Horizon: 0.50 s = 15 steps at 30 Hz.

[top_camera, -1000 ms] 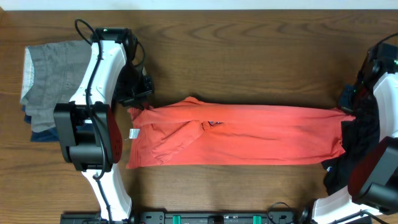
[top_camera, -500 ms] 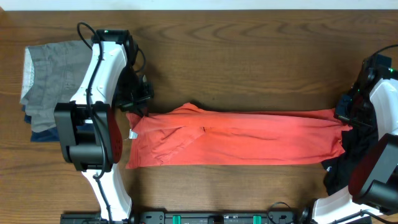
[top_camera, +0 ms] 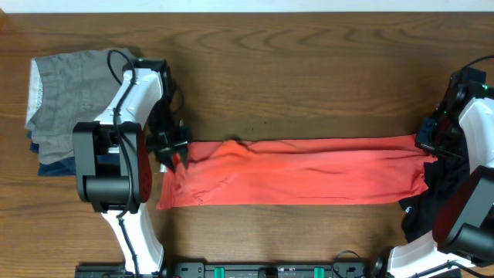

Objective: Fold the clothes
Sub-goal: 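Fold the shirt's top half down over the bottom with both grippers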

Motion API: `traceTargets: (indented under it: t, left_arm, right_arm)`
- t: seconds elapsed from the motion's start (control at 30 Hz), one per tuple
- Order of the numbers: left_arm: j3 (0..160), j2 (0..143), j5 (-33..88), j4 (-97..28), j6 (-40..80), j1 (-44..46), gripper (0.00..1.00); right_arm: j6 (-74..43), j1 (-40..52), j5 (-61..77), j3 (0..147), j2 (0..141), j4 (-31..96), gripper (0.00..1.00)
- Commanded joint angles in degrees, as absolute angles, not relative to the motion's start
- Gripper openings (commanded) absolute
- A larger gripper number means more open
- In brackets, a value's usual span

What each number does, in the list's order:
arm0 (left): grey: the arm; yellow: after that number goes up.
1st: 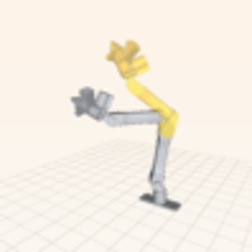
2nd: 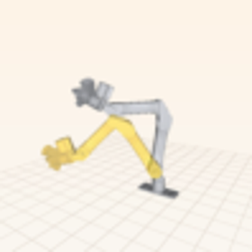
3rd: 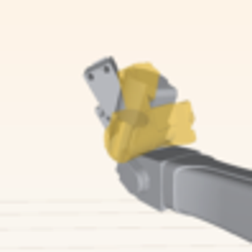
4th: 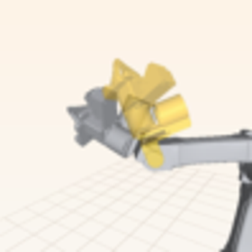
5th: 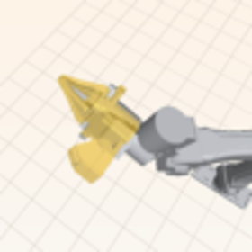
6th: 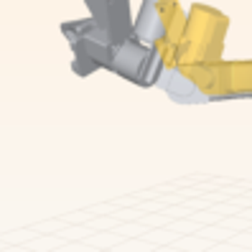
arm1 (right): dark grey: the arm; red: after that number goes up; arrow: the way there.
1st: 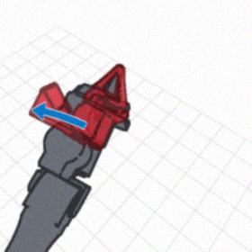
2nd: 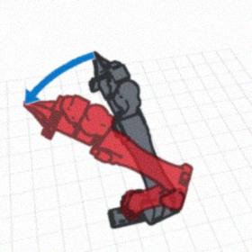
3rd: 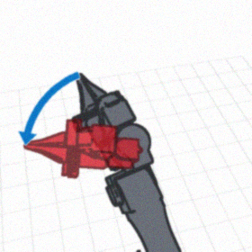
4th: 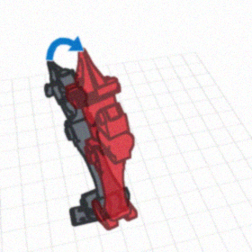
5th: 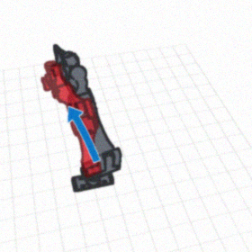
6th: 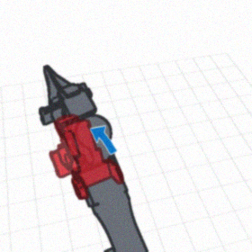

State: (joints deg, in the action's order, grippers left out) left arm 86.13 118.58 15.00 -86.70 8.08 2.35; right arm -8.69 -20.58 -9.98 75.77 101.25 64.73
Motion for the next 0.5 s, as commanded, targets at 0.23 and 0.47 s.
traceTargets:
  t: [0.23,0.47]
  left_arm:
    - [86.17,117.16,14.66,-88.36,7.57,2.22,0.33]
    - [87.26,117.16,22.04,-85.76,7.55,2.22,0.33]
  right_arm:
    - [-9.17,-21.06,-11.79,75.57,101.41,65.30,0.13]
    - [-9.17,-21.04,-11.77,75.31,101.41,66.04,0.17]
